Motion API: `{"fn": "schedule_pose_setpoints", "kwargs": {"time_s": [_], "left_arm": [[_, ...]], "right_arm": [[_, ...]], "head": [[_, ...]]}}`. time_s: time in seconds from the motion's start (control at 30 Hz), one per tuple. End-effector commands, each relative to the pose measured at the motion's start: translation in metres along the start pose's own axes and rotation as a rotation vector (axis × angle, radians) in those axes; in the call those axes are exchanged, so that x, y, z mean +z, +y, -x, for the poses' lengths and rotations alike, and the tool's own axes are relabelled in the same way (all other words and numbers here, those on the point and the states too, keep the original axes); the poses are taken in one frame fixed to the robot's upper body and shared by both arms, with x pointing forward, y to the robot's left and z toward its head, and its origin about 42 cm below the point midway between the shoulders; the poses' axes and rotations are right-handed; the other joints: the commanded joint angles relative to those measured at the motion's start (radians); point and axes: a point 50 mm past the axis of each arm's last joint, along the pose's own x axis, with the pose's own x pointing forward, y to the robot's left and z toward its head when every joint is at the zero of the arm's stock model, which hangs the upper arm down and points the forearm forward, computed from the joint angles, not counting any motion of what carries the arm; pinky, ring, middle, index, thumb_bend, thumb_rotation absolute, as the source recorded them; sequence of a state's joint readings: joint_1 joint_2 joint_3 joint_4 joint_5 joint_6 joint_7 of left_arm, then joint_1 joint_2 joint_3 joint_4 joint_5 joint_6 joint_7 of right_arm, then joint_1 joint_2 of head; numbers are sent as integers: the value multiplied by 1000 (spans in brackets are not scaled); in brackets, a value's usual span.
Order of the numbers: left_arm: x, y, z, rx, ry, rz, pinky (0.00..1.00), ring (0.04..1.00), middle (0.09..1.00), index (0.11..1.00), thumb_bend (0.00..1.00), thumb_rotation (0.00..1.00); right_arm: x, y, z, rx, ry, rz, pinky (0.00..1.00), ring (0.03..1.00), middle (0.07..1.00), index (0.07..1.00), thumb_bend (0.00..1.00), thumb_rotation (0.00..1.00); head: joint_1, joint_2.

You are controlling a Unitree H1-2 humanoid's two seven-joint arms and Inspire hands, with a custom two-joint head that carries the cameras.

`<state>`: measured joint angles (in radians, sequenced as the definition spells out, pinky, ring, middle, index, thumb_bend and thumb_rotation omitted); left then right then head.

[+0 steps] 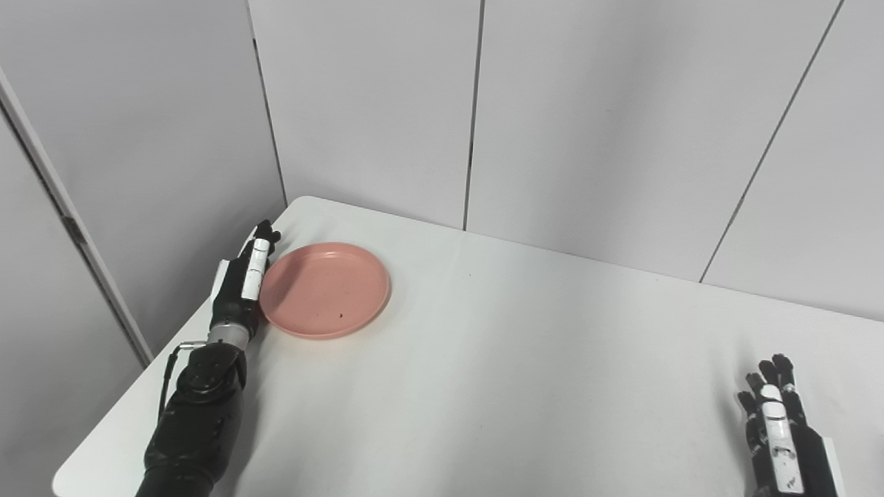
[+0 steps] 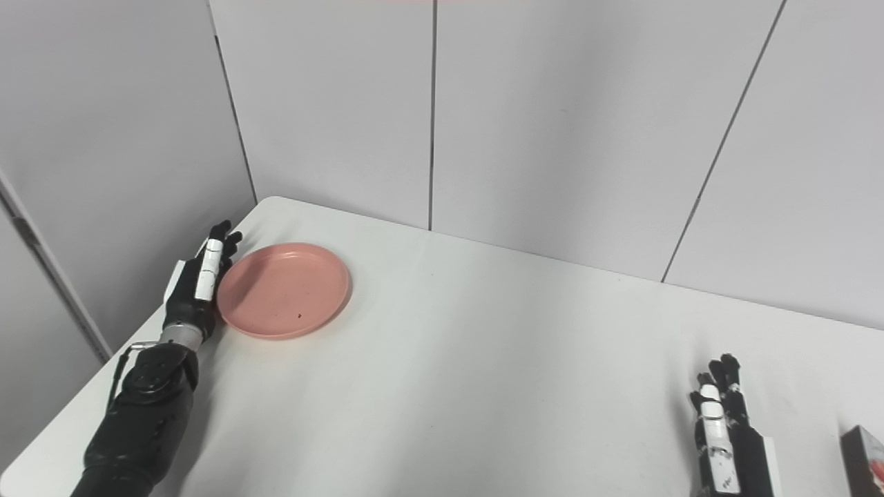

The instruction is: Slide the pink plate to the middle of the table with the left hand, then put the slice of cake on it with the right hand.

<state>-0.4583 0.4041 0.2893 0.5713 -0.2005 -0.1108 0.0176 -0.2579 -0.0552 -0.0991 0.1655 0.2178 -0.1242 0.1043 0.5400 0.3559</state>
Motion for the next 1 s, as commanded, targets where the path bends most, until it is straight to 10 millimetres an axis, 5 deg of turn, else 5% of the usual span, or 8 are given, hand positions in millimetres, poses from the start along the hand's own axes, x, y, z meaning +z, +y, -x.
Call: {"fn": "schedule_pose_setpoints", "kwargs": {"time_s": [0.0, 0.33, 0.97], "left_arm": [[10, -10, -9, -58, -3, 7, 1000, 977, 939, 946, 901, 1000], [11, -35, -12, -149, 3, 120, 1000, 972, 941, 939, 913, 1000], [-4, -142, 3, -477, 108, 368, 918, 896, 887, 877, 916, 1000]], "right_arm": [[9, 3, -2, 4, -49, -13, 1000, 1000, 1000, 1000, 324, 718], [11, 4, -2, -2, -49, -5, 1000, 1000, 1000, 1000, 291, 718], [17, 14, -1, 4, -55, 12, 1000, 1000, 1000, 1000, 275, 735]], "head": [[-1, 3], [-4, 7], [-47, 27]]}}
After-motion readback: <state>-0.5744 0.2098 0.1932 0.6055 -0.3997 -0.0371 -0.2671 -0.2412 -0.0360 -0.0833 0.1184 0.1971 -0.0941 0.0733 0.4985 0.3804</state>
